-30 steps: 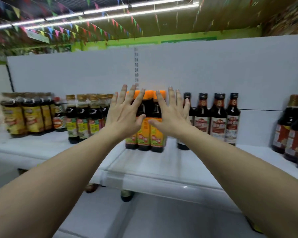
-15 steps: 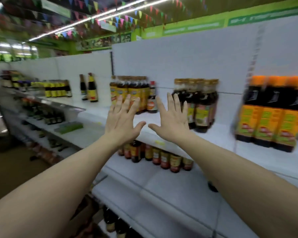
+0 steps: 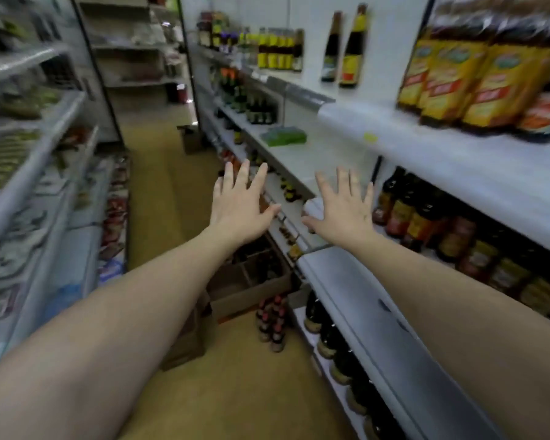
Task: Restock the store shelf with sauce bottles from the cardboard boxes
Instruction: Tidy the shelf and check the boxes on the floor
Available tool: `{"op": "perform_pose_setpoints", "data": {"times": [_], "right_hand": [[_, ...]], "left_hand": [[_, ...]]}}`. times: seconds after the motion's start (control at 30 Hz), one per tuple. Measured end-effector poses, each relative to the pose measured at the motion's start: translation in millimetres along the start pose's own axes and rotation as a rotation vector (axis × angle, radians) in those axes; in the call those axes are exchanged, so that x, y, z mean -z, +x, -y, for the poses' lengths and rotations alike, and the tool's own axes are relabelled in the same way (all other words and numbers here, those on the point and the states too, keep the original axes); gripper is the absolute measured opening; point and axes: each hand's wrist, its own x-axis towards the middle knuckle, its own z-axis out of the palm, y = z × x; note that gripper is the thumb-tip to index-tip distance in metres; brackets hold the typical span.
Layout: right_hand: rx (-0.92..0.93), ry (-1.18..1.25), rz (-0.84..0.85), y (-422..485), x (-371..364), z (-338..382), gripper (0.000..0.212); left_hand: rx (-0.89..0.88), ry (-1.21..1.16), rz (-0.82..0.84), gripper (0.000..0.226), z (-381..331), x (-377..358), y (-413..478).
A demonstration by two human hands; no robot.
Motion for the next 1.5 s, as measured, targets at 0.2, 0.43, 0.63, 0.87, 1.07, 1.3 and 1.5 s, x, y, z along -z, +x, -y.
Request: {"op": "perform_pose_setpoints", "data": {"times": [0.2,0.43,0.63,0.87,1.07,1.3,1.5], "right_hand": [[0.050,0.068,0.204,46,-114,31,0.099],[0.083,0.084,0.356,111,-187,64,0.099],[0.043,0.076,0.483,168,-252,103,0.097],[-0.152,0.105,0.589,219,-311,163,0.095],[-0.317,0.182,0.605,264,-344,192,0.094],[-0.458,0.260,0.634,308,-400,178,0.093],[-0.546,0.355,0.721,363,-499,140,0.090]], "left_hand": [[0.194,-0.008,0.121,0.085,55,-76,11],[0.352,-0.039,0.207,0.085,113,-129,42],[0.320,-0.075,0.284,0.083,180,-178,96],[0.201,-0.138,0.469,0.082,282,-222,173],[0.131,-0.147,0.608,0.083,334,-260,230],[0.079,-0.196,0.758,0.082,343,-332,279],[0.152,-0.237,0.779,0.081,354,-434,342]]}}
